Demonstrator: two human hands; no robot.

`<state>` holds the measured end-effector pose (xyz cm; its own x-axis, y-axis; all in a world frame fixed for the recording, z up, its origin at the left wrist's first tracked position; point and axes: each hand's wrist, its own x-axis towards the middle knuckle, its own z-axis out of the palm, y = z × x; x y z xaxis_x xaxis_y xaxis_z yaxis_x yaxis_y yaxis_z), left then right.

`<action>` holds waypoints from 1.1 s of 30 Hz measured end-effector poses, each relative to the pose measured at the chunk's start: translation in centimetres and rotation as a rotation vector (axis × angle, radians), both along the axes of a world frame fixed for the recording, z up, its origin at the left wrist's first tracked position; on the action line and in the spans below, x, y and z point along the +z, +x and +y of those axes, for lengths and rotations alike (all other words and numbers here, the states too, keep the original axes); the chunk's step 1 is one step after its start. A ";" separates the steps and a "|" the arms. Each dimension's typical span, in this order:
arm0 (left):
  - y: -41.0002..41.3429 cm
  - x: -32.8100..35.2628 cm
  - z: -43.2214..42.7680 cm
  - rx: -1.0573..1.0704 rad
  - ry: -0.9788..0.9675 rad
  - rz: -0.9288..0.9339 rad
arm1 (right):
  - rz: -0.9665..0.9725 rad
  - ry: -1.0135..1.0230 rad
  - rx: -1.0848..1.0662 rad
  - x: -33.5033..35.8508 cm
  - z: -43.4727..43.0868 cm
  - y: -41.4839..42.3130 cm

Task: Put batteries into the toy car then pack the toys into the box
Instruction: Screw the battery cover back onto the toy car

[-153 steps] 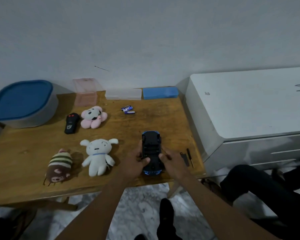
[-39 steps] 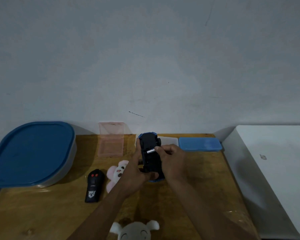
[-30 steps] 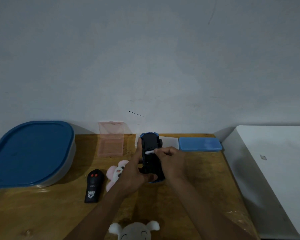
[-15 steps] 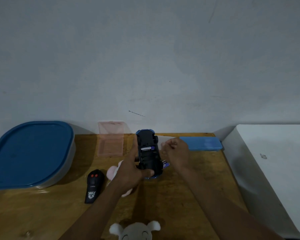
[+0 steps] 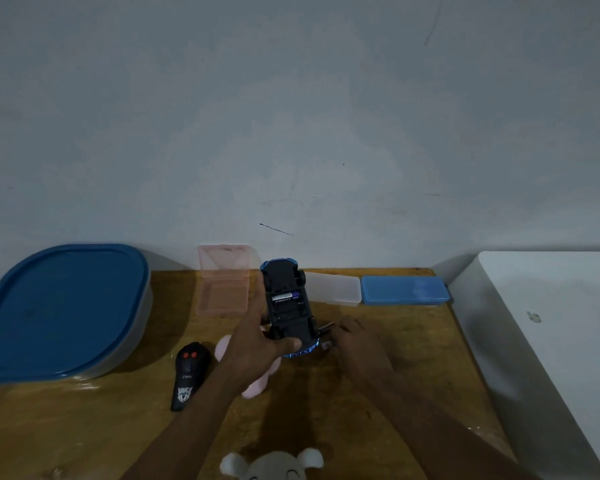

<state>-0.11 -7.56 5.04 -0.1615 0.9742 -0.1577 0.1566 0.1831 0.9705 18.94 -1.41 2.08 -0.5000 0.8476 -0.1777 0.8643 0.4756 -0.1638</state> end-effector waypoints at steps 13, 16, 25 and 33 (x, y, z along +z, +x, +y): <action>1.0 0.0 0.2 -0.022 0.026 -0.080 | 0.832 0.025 -0.301 4.8 0.5 -0.7; 1.4 -0.1 0.2 -0.029 0.003 -0.095 | 0.842 0.040 -0.139 6.3 0.3 -2.2; 1.3 0.5 0.3 -0.060 0.048 -0.044 | 0.484 0.356 0.492 4.5 1.8 -3.4; 1.7 0.1 0.3 -0.061 0.041 -0.019 | 0.462 0.345 0.356 4.9 1.2 -4.4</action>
<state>1.55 -7.26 5.13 -0.0989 0.9878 -0.1200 0.1480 0.1339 0.9799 14.54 -0.16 6.95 -0.7190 0.5868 0.3725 0.5225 0.8098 -0.2670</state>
